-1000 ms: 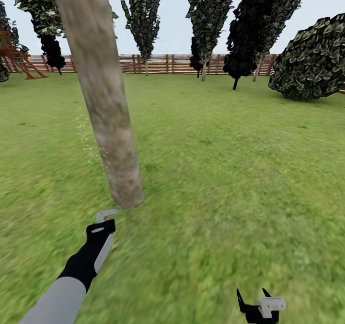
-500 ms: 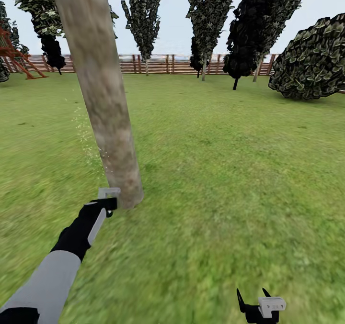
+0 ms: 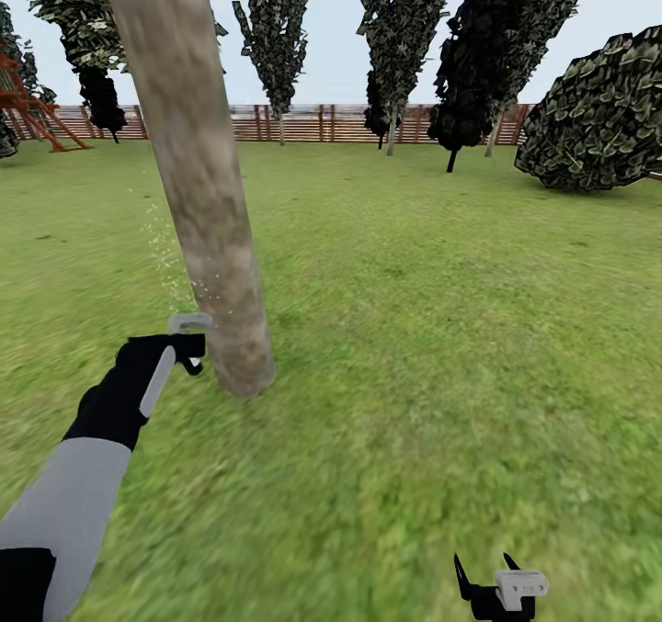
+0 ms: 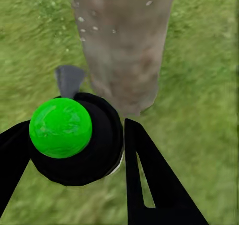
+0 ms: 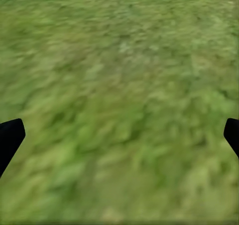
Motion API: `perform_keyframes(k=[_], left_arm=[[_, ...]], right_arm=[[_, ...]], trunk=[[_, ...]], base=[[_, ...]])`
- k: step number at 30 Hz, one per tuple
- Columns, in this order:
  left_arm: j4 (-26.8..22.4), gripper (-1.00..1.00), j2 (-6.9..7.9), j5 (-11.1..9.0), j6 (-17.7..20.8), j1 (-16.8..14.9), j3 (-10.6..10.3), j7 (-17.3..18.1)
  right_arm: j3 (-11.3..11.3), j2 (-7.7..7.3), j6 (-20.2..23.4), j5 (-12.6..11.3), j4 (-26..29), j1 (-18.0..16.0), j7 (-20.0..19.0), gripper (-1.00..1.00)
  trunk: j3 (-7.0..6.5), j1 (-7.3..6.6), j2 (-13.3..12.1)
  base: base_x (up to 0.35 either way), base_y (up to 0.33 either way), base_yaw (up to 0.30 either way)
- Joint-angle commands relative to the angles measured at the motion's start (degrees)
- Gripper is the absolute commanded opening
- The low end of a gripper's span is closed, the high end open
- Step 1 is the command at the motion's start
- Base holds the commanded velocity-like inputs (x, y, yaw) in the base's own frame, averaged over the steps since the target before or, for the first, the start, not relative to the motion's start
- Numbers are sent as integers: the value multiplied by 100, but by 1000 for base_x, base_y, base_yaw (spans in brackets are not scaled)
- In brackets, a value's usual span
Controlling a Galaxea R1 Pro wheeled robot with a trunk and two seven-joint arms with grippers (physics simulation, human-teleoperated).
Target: In the garden, pick up the pesticide atomizer on the floor and spray pesticide onto both trees until each tree trunk is fully covered.
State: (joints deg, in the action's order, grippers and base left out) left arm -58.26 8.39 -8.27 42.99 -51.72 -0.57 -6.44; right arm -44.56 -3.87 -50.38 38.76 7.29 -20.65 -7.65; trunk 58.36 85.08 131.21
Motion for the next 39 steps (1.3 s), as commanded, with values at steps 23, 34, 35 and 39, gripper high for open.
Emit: perform_keyframes(k=[23,34,35,39], left_arm=[[-857,-100,-240,59,1285,-451,-47,267],[-195,-100,194,40,1312,-875,-26,300],[-203,-100,161,33,1312,-872,-34,301],[-208,-100,-76,30,1319,-942,-37,297]], right_arm=[[4,0,0,0,0,0,0,100],[2,0,1,0,0,0,0,100],[3,0,2,0,0,0,0,100],[4,0,0,0,0,0,0,100]], trunk=[[0,0,0],[0,0,0],[0,0,0],[0,0,0]], base=[[-58,0,0],[0,0,0],[0,0,0],[37,0,0]])
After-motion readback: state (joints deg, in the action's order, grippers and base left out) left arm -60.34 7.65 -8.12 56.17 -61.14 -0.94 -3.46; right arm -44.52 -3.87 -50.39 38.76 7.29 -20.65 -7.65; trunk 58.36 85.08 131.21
